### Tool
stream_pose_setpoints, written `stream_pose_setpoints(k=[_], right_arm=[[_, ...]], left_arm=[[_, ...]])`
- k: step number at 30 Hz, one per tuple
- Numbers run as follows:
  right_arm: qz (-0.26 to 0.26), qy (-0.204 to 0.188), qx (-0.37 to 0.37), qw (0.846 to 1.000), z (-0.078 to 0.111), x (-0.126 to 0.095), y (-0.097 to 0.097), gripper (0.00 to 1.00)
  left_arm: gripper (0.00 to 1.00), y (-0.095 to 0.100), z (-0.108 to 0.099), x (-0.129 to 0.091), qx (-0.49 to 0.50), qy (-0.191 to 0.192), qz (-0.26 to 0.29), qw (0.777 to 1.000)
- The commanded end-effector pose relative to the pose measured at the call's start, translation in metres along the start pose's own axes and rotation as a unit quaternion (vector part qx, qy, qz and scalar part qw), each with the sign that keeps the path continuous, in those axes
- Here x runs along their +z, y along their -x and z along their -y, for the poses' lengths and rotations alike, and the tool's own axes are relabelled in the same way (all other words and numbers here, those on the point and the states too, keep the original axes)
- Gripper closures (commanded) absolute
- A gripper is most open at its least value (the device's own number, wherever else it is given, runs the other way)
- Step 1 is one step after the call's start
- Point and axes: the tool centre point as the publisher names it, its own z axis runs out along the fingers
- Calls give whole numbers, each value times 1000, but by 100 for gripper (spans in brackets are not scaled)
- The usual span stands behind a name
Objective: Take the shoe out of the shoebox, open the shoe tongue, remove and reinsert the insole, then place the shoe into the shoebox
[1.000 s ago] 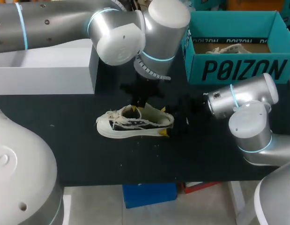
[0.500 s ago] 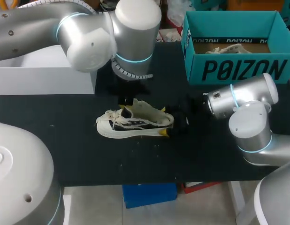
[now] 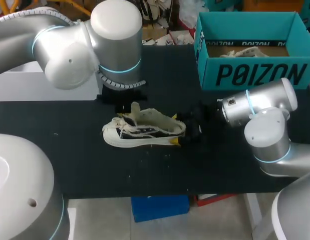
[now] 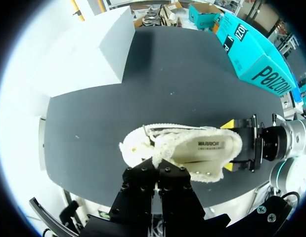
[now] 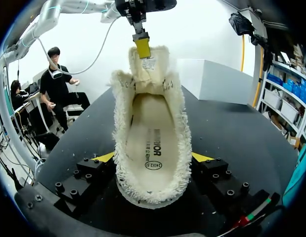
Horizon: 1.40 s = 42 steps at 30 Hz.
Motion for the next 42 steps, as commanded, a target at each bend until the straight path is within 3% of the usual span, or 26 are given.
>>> stream_pose_setpoints(k=[1,19,30,31,33,34,37,42], right_arm=[[1,-1,1,1000,2,2,1,100],[1,-1,1,1000,2,2,1,100],[1,-1,1,1000,2,2,1,100],[1,-1,1,1000,2,2,1,100],[1,-1,1,1000,2,2,1,100],[1,-1,1,1000,2,2,1,100],[1,-1,1,1000,2,2,1,100],[1,-1,1,1000,2,2,1,100]], left_arm=[[100,13,-4,3,-4,-2,-50,999],[100,35,-17,27,-28,13,-48,998],[100,32,-17,33,-21,18,-47,999],[64,31,-16,32,-13,16,-51,999],[5,27,-14,27,10,3,-64,998],[0,25,-12,24,24,-8,-70,997],[0,15,-10,14,92,-22,-103,990],[0,-7,-8,-9,242,-16,-173,955]])
